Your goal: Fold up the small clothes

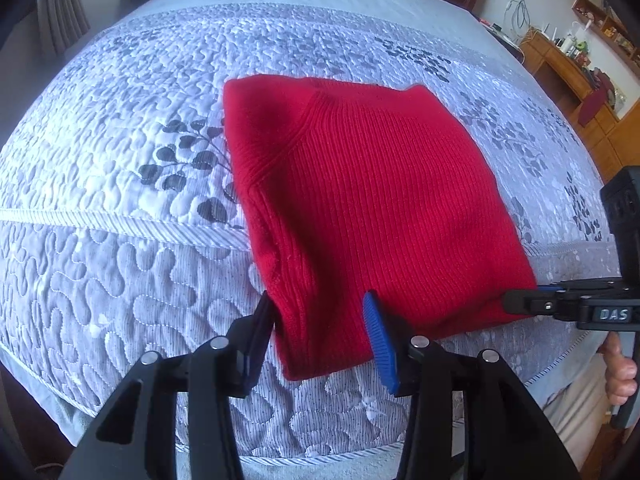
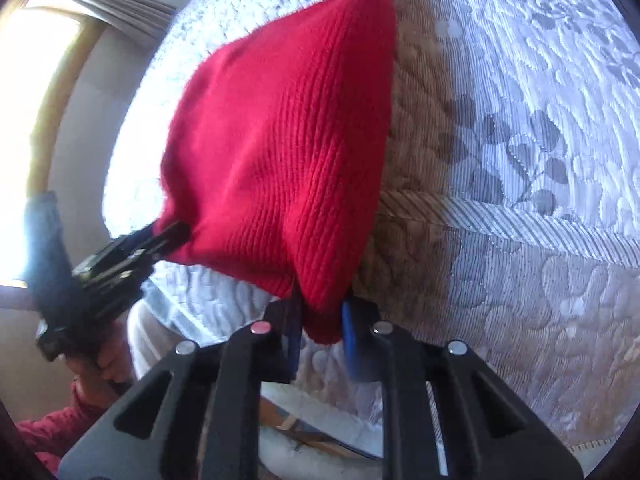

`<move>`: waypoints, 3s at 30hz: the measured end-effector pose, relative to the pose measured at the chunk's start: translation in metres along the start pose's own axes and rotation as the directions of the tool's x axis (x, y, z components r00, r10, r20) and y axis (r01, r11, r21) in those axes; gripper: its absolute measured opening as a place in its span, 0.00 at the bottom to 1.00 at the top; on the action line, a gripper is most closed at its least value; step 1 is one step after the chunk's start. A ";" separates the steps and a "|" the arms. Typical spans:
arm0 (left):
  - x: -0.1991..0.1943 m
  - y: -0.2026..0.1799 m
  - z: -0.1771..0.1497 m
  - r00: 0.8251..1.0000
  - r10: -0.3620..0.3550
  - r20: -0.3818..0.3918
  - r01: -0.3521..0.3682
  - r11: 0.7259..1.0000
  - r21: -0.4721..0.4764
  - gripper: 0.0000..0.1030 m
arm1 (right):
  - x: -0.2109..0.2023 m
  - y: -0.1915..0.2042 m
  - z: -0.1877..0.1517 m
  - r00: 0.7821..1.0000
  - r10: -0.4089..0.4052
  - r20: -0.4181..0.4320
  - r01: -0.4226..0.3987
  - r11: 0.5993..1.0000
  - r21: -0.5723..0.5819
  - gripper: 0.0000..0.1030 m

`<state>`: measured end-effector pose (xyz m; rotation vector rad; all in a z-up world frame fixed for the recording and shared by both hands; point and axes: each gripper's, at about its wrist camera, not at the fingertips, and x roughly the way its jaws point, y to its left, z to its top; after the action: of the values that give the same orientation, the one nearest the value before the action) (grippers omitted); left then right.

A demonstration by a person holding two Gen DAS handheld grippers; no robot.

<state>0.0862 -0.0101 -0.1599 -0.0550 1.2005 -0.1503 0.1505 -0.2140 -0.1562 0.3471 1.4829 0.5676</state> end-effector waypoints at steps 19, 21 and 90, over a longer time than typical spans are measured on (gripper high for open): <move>0.002 0.049 0.019 0.998 -0.056 0.001 0.056 0.995 -0.079 0.51 | -0.018 -0.017 0.007 0.999 -0.046 0.005 0.046 0.996 -0.071 0.33; -0.003 0.063 0.036 0.999 -0.036 0.019 0.038 0.995 -0.098 0.52 | -0.030 -0.019 0.022 0.999 -0.034 0.036 0.036 0.997 -0.064 0.37; -0.006 0.053 -0.002 0.997 -0.066 -0.025 0.061 0.982 -0.178 0.40 | -0.010 0.014 -0.040 0.991 -0.113 0.076 0.117 0.992 -0.054 0.42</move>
<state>0.0864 0.0430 -0.1612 -0.2480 1.2411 -0.1001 0.1088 -0.2127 -0.1434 0.2329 1.4036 0.5001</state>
